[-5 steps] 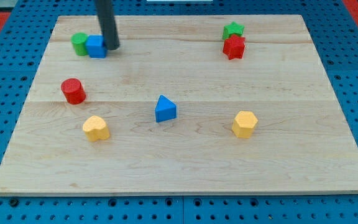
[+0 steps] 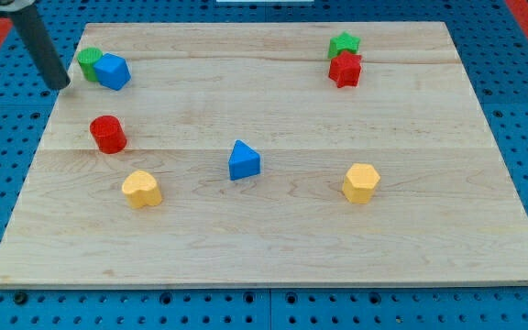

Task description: Move green circle vertically above the blue triangle

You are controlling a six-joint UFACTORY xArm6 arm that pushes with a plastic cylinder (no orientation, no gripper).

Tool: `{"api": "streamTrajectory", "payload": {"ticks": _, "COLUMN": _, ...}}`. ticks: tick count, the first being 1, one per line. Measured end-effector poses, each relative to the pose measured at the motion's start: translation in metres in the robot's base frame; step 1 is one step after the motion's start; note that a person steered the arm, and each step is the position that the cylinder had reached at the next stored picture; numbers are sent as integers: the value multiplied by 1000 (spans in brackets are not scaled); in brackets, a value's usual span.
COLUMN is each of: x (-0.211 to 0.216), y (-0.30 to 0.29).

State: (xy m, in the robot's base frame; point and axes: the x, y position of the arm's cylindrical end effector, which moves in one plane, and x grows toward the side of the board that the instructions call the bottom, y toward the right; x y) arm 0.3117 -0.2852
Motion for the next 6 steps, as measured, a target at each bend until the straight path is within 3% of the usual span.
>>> {"api": "streamTrajectory", "payload": {"ticks": 1, "x": -37, "y": 42}}
{"api": "streamTrajectory", "payload": {"ticks": 3, "x": -59, "y": 32}}
{"api": "streamTrajectory", "payload": {"ticks": 4, "x": -78, "y": 83}}
{"api": "streamTrajectory", "payload": {"ticks": 6, "x": -78, "y": 263}}
